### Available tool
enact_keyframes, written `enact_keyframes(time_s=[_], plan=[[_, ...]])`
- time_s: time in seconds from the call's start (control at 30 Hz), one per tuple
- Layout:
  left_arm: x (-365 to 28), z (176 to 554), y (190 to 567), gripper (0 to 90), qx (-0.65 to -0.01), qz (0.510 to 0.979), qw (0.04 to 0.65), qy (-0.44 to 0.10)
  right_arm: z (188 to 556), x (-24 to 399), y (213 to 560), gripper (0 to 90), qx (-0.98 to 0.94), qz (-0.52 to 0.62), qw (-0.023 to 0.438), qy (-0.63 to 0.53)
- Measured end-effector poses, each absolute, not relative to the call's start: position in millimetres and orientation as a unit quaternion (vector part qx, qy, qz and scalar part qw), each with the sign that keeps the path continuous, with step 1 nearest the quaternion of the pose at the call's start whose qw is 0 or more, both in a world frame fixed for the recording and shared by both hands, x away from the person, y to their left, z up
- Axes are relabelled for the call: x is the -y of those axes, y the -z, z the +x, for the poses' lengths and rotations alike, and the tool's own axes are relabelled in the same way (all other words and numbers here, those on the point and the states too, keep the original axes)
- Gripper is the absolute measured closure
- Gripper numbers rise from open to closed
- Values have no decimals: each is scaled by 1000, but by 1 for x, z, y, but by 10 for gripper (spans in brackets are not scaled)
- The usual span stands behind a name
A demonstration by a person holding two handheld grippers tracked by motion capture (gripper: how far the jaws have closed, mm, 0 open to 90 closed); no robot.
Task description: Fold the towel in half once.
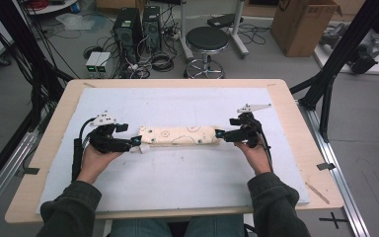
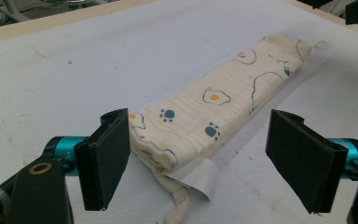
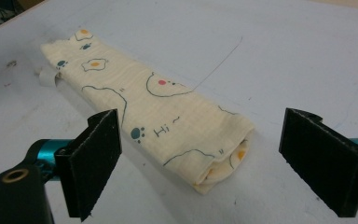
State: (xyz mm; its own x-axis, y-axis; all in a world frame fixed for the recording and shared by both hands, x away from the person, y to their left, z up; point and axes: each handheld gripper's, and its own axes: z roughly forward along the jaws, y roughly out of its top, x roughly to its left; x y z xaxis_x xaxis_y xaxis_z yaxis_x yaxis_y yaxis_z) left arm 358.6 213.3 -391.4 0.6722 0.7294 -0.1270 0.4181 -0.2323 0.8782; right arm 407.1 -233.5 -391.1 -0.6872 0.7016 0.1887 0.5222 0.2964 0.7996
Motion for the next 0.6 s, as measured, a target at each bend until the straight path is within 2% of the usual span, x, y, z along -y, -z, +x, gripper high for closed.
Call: enact_keyframes(time_s=[0.6], plan=[[-215, 355, 390, 226, -368, 772, 492, -161, 399, 239, 396, 121, -797, 383, 97, -456]])
